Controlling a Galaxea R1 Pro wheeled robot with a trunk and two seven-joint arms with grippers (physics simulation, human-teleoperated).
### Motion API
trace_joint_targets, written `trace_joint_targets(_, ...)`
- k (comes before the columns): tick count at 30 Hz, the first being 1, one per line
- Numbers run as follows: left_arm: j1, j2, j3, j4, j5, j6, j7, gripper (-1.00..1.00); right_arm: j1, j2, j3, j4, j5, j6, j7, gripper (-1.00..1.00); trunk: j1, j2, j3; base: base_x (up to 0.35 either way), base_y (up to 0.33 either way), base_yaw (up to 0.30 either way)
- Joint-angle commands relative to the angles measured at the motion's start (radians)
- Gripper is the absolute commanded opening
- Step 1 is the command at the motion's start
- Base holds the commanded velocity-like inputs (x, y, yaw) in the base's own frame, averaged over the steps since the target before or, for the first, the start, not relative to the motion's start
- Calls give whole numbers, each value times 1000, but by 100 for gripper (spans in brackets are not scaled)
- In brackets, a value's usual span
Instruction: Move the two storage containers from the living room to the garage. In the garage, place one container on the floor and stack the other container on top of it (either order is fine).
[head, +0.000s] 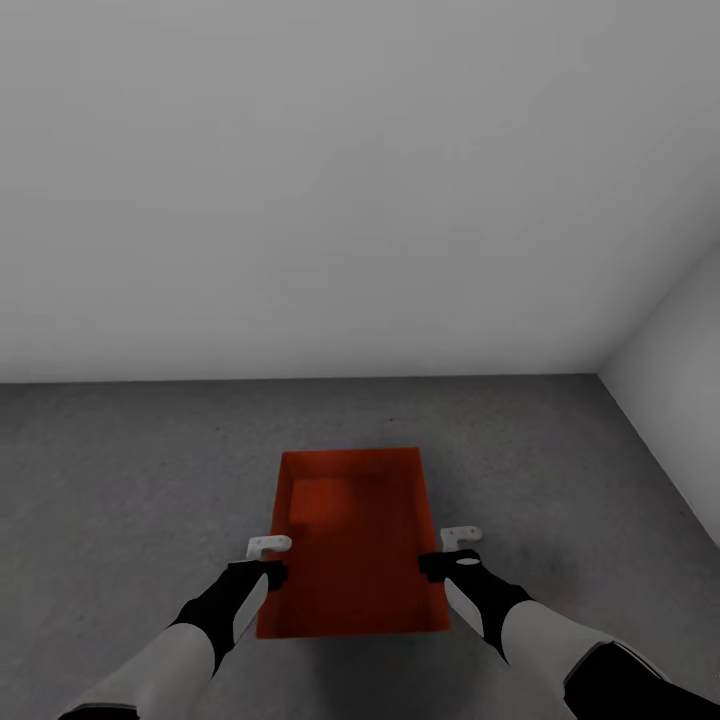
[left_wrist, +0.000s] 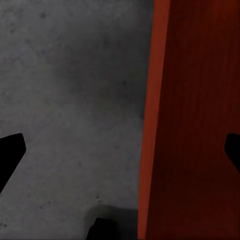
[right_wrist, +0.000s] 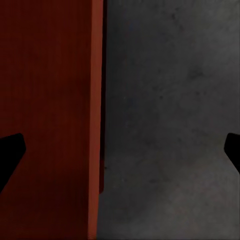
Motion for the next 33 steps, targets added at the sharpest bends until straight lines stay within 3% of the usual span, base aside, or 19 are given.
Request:
trace_joint_targets(1,0,0,0,-2,7,5,4,100,0,0,8,-2,-6,6,-6,100,-4,7,3,0,0,0)
trace_joint_targets(33,0,0,0,0,7,5,-1,100,0,0,7,-2,-6,6,-6,100,-127,231,103,0,0,0)
